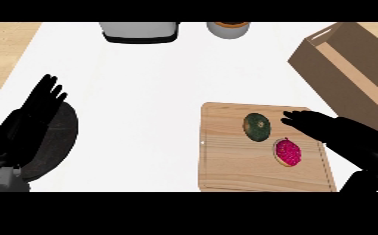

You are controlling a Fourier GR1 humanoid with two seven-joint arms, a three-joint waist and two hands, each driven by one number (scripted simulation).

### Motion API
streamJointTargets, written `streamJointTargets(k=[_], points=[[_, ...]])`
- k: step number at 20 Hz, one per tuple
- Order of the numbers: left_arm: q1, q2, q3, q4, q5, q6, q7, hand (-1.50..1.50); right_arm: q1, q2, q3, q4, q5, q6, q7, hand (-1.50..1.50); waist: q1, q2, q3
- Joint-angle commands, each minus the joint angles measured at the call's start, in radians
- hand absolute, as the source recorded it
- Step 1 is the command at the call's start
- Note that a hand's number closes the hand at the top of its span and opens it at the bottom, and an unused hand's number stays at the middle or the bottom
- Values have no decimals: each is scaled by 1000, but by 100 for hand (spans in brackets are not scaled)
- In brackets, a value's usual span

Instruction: Pick the cupcake from the cutting board and place it in the cardboard box

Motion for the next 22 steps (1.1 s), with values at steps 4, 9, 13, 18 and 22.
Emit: streamJointTargets(k=[4, 9, 13, 18, 22], points=[[-60, 30, 76, 56, 29, -71, 30, 0, -10, 99, 71, -11, 157, -27, 31, -150, 2, 1, 0], [-12, -65, 38, 83, -69, -55, -72, 0, 55, 91, 14, -53, 198, 14, -24, -150, -2, 0, 0], [3, -48, 73, 80, -49, -101, -64, 0, -86, 166, 19, 97, 234, 43, -7, -150, 5, 1, 0], [-99, -59, 71, 49, -72, -45, 49, 0, -6, 184, 15, 24, 290, 40, 14, -150, -2, 1, 0], [-50, -85, 72, 18, -81, -54, 43, 0, 15, 209, 53, -22, 356, 61, 41, -150, -2, 0, 0]])
